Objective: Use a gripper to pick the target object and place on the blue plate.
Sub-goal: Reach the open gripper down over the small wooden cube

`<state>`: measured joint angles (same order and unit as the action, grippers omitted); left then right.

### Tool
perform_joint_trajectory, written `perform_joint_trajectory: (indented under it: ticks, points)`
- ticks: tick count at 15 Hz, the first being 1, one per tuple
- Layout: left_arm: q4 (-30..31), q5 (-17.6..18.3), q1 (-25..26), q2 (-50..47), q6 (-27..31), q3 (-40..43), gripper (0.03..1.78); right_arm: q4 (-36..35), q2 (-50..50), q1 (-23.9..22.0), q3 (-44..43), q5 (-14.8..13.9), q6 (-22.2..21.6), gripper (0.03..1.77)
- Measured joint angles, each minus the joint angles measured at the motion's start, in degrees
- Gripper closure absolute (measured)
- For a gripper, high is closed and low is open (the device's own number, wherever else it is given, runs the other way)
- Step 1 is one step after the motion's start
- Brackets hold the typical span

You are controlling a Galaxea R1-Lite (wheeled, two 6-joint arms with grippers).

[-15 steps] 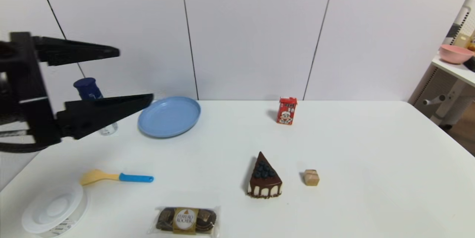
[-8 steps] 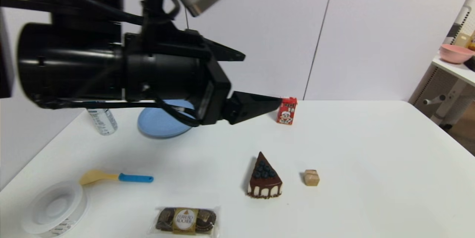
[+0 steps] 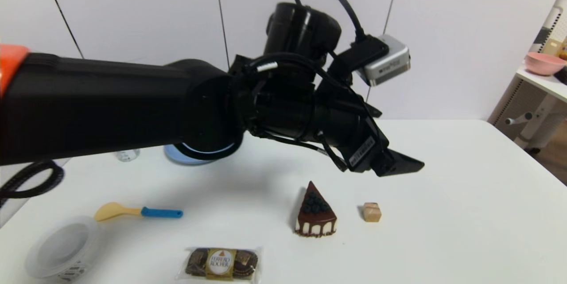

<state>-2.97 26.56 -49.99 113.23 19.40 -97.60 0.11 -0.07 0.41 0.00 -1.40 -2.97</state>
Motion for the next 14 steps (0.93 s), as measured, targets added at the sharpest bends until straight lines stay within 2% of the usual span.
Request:
perform_joint_trajectory:
  ticks: [1,3,14]
  points:
    - [-0.49,2.15,-0.04,2.23,0.12,-0.69,0.12,-0.04,0.0,0.0,0.0,0.0,0.0,0.1]
    - [-0.29,3.5,0.05,5.74,0.67,-1.55,0.12,-0.01,0.0,0.0,0.0,0.0,0.0,0.1]
    - [-0.72,3.28,0.52,16.37,7.2,-2.93,0.12,-0.01,0.0,0.0,0.0,0.0,0.02,0.1]
